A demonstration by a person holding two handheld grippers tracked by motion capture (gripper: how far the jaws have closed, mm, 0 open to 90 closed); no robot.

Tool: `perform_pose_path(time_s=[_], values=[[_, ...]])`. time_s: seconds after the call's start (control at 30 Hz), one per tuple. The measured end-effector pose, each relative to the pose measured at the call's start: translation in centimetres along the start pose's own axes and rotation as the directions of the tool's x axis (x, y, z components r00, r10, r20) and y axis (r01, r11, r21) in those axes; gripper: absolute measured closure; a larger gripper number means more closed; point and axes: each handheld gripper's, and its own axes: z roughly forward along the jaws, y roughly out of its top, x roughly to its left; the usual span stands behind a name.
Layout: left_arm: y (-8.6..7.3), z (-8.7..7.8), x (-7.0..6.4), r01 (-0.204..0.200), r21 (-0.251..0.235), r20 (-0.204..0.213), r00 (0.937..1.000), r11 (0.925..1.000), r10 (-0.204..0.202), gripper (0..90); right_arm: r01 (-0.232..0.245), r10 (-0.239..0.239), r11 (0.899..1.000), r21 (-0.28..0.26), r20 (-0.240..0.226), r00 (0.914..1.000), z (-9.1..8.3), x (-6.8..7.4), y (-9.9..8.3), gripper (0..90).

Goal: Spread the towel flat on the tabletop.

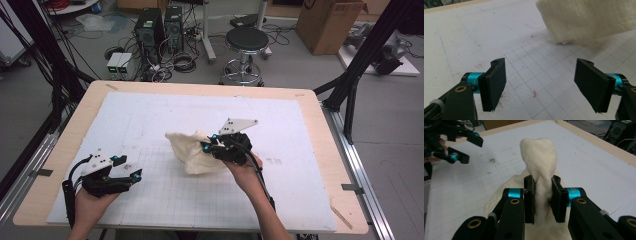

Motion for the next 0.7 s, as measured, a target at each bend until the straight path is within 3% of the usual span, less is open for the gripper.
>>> perform_pose_path(time_s=[0.13,0.47,0.7], values=[[0.0,0.2,-0.1,-0.003,0.002,0.002,1.0000,1.0000,0.003,26.2,-0.006,0.006,1.000,0.027,-0.002,1.0000,0.0,0.7,-1.4,75.7],[0.1,0.5,-0.3,-0.013,0.010,0.009,0.9999,0.9999,0.013,26.1,-0.070,0.066,0.989,0.131,0.034,0.9972,1.7,-0.4,-5.1,73.5],[0.1,0.6,-0.6,-0.015,0.007,0.010,0.9998,0.9999,0.015,26.2,-0.091,0.085,0.987,0.130,0.047,0.9953,2.0,-0.8,-6.2,67.4]])
